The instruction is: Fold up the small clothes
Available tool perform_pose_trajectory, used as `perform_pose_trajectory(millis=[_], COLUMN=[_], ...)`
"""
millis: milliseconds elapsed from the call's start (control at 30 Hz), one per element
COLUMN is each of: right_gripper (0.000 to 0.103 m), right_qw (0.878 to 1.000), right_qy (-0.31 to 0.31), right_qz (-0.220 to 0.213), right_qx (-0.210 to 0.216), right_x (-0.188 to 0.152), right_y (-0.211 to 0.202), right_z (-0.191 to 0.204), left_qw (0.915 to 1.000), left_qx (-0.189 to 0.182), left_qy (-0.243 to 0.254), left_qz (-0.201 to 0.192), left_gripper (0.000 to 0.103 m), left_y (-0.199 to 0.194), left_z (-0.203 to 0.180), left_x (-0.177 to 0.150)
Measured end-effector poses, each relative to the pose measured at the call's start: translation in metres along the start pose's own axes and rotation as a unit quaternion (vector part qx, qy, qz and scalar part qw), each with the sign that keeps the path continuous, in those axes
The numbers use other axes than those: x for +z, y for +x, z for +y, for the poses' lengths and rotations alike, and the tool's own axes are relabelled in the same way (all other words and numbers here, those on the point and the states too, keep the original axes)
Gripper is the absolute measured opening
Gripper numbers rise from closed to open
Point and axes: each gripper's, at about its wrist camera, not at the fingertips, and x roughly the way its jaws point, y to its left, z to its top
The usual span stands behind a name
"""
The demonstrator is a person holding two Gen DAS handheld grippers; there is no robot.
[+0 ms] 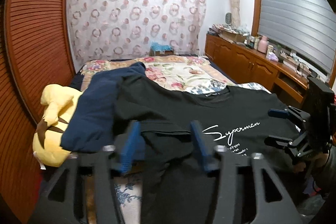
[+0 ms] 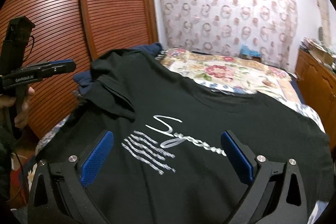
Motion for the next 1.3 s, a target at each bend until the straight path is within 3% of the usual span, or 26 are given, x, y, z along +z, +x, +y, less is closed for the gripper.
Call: perform_pose_trajectory(millis=[33,133,267,400,600,767,867,1033,1300], right_gripper=[0.100,0.097,0.090,0.078,0.071,0.070,0.060,0.055,0.013], right_qw=[1.000,0.999,0.998,0.990,0.982,0.978,0.976,0.973,0.973], right_qy=[-0.004,-0.021,-0.041,-0.057,-0.099,-0.135,-0.149,-0.186,-0.200], right_qz=[0.001,0.001,0.006,0.011,0.024,0.041,0.054,0.072,0.079], right_qx=[0.008,0.025,0.054,0.129,0.160,0.152,0.150,0.116,0.085], right_x=[0.005,0.018,0.038,0.055,0.082,0.104,0.109,0.111,0.112], right_y=[0.003,0.016,0.043,0.073,0.118,0.148,0.161,0.174,0.185], right_z=[0.002,0.006,0.018,0.031,0.063,0.085,0.094,0.101,0.104], left_qw=[1.0000,0.9994,0.9987,0.9979,0.9969,0.9964,0.9963,0.9964,0.9969], left_qx=[0.003,0.010,0.029,0.045,0.057,0.062,0.063,0.059,0.052], left_qy=[-0.006,-0.024,-0.036,-0.041,-0.048,-0.053,-0.055,-0.059,-0.057], left_qz=[-0.006,-0.021,-0.021,-0.021,-0.025,-0.023,-0.019,-0.014,-0.017], left_gripper=[0.075,0.080,0.080,0.080,0.080,0.080,0.080,0.080,0.080], left_y=[-0.003,-0.013,-0.020,-0.025,-0.033,-0.037,-0.036,-0.035,-0.033], left_z=[0.003,0.015,0.030,0.040,0.048,0.055,0.060,0.062,0.055], left_x=[-0.001,-0.006,-0.012,-0.020,-0.033,-0.043,-0.047,-0.053,-0.058])
